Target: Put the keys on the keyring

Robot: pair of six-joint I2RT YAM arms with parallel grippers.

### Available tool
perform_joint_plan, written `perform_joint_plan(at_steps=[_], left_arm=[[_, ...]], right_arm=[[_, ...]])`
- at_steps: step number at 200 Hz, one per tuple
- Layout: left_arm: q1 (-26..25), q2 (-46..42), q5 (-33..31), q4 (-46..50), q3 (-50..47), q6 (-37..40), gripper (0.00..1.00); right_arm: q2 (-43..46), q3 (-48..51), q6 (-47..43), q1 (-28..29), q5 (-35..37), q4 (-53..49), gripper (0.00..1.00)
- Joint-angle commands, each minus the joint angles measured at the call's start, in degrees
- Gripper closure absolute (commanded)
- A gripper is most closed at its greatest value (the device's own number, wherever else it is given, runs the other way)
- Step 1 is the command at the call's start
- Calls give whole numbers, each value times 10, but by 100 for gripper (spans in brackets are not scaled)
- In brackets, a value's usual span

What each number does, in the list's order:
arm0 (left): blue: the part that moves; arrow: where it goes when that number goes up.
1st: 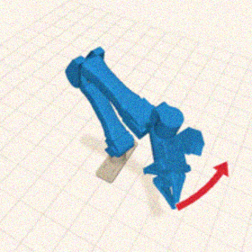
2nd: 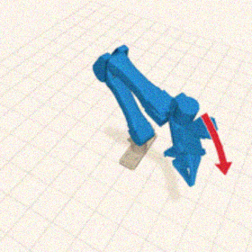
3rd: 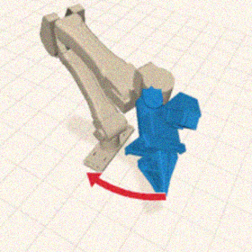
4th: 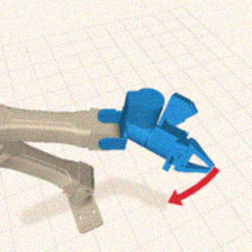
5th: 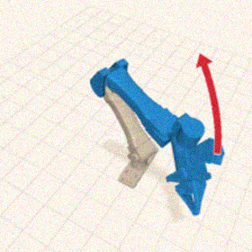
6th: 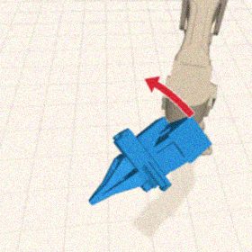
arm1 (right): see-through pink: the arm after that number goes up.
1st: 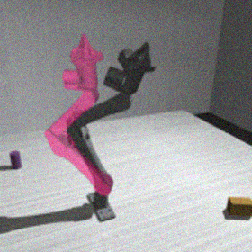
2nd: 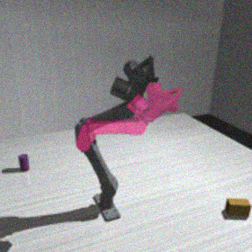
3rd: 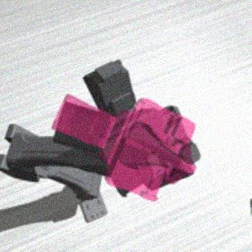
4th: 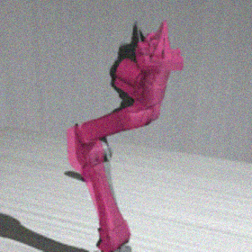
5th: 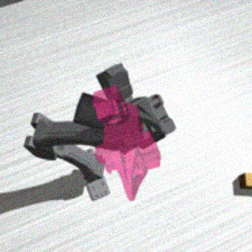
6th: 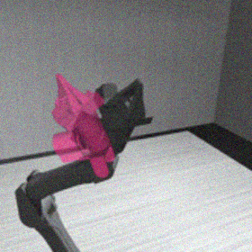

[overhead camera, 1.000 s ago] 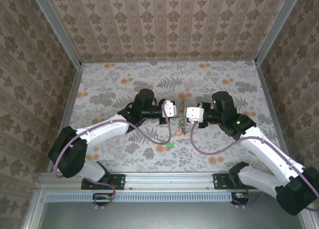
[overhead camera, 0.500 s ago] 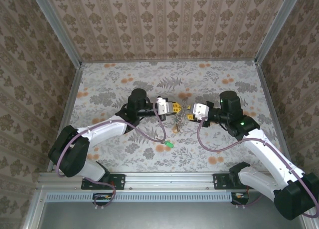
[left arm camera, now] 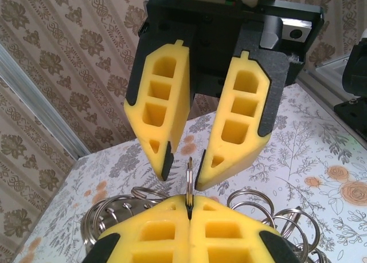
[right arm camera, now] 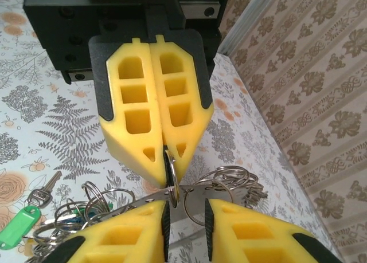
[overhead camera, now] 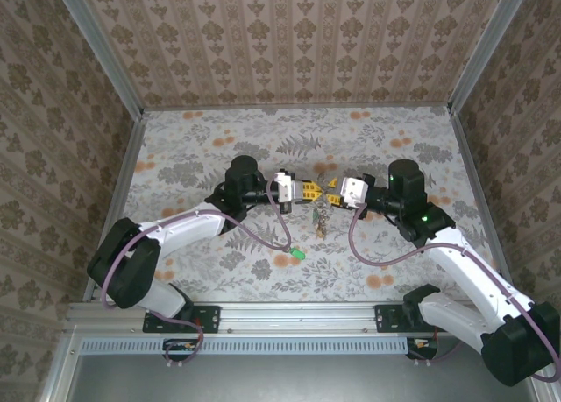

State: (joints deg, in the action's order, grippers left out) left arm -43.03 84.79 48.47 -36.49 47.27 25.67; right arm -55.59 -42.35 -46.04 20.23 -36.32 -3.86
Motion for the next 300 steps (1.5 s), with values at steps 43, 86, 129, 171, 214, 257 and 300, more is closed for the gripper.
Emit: perform_joint_plan(at_steps=[43,86,129,171,214,257,300], left_arm=[[0,1,10,-32,8,-4,100],[-3,5,5,-29,11,0,100],[-4,8,-11,-21,12,3,100],[-3,-2,-11,0,9,11,100],[-4,4,6,-57,2,0,100],[-4,7,13,-95,-5,-8,100],[-4,9,10,-117,-12,-22,100]], right_arm=[[-7,-3,12,-3,-47,-1,81],[-10,-2,17,-2,-54,4,90],[-6,4,13,-3,-49,8,100],[12,17,5,-3,-37,29,100],[-4,1,9,-2,-87,-1,87],[-25,-19,10,-2,-100,-27,83],[-24,-17,16,-2,-93,-7,91]])
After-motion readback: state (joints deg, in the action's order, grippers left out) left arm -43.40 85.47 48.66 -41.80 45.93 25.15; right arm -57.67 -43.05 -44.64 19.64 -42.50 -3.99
